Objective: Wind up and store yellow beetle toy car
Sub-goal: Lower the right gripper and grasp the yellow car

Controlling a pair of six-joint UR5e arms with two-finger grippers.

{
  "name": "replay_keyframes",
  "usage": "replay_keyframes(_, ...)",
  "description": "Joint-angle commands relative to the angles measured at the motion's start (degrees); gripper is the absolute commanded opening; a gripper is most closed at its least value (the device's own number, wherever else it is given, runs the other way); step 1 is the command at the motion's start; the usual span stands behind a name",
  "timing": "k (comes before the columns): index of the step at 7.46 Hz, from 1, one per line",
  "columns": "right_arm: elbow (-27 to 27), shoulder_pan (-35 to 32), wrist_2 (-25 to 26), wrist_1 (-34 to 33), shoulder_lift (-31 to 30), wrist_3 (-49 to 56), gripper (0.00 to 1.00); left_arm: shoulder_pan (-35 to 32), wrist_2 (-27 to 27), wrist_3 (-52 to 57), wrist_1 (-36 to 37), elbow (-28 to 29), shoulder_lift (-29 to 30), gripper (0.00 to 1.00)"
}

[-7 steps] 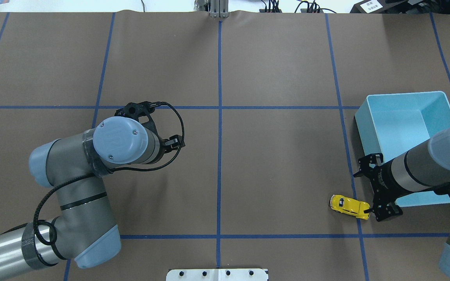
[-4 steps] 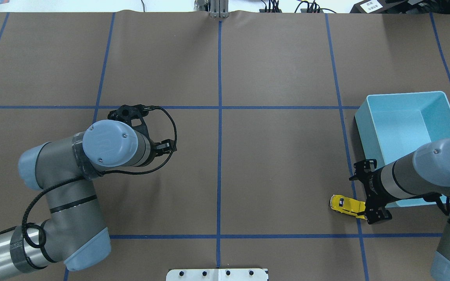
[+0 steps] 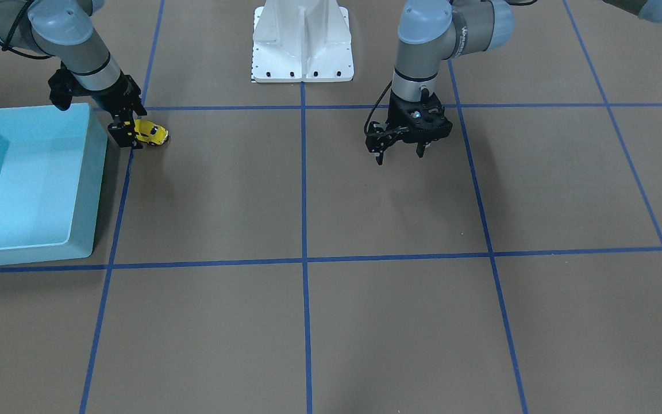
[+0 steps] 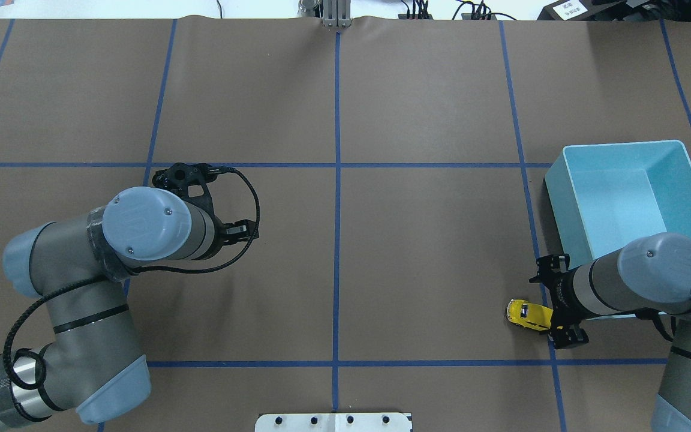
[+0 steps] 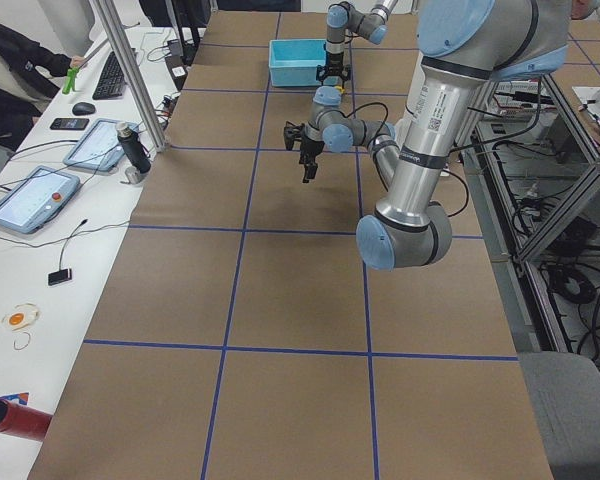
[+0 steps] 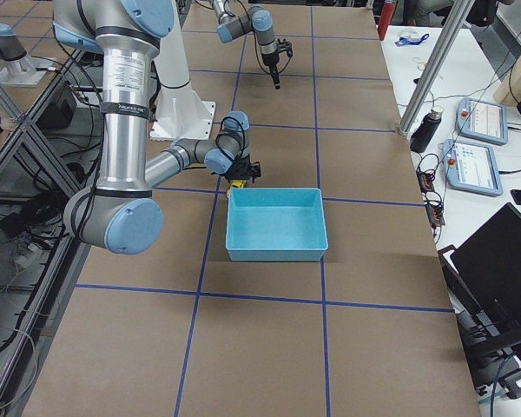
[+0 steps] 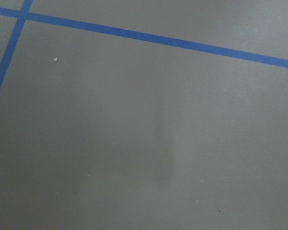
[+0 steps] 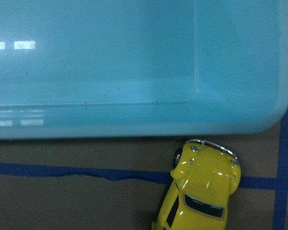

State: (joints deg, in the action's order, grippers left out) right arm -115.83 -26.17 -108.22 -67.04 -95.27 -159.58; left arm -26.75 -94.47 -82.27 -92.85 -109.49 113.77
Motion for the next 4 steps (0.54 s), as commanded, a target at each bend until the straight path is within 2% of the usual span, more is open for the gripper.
replay_keyframes(1, 0.0, 2.3, 1.7, 0.2, 0.0, -2.0, 1.0, 0.0, 0.0, 0.1, 0.0, -0.4, -0.2, 1.0)
replay_keyframes(4, 0.2, 3.7, 2.7, 0.1, -0.2, -3.1, 0.99, -0.1, 0.2, 0.5, 0.3, -0.6, -0.2, 1.0)
